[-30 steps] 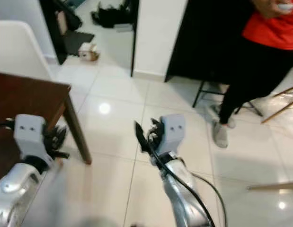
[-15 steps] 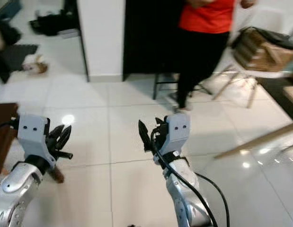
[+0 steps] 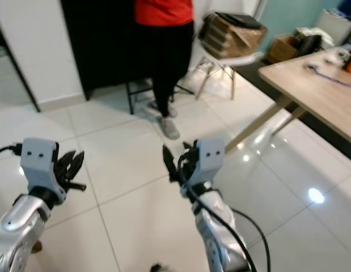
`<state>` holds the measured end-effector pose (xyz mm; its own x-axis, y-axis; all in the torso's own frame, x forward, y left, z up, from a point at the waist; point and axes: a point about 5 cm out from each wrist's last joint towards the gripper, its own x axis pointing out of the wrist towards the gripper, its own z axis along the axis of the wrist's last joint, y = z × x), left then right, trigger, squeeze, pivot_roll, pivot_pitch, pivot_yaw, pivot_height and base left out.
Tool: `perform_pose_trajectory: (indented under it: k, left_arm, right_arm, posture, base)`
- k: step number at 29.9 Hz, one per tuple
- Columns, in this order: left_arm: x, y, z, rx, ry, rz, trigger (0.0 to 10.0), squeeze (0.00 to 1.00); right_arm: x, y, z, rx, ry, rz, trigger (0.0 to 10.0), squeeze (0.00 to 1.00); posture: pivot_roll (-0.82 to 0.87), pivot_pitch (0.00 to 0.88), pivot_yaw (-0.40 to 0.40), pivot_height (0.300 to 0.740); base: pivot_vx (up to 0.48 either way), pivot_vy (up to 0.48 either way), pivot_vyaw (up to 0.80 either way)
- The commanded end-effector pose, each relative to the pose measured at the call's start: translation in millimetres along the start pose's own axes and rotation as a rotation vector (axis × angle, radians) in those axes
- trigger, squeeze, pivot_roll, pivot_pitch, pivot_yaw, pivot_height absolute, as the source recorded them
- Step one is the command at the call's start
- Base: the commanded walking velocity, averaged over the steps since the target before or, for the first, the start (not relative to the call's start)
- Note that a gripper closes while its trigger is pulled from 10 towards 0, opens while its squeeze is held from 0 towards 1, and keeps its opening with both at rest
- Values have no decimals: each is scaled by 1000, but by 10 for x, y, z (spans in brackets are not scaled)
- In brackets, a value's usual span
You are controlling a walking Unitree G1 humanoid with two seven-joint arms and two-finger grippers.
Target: Setting the table
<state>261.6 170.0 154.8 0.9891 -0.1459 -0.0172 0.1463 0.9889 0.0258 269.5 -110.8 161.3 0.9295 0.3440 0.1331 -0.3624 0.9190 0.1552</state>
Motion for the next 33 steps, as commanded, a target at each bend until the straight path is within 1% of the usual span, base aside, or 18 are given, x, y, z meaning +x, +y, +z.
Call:
perform_pose_trajectory:
  k: [1, 33]
  left_arm:
    - [-6, -2, -46, -7, 18, 5, 10000, 0]
    - [8, -14, -49, -11, 16, 11, 10000, 0]
  right_arm:
    - [-22, -42, -18, -12, 13, -13, 10000, 0]
    - [-6, -49, -5, -18, 12, -5, 10000, 0]
  posture:
    - [-19, 62, 47, 740]
    - [-20, 55, 41, 740]
  base:
    - [0, 0, -800]
    - [0, 0, -800]
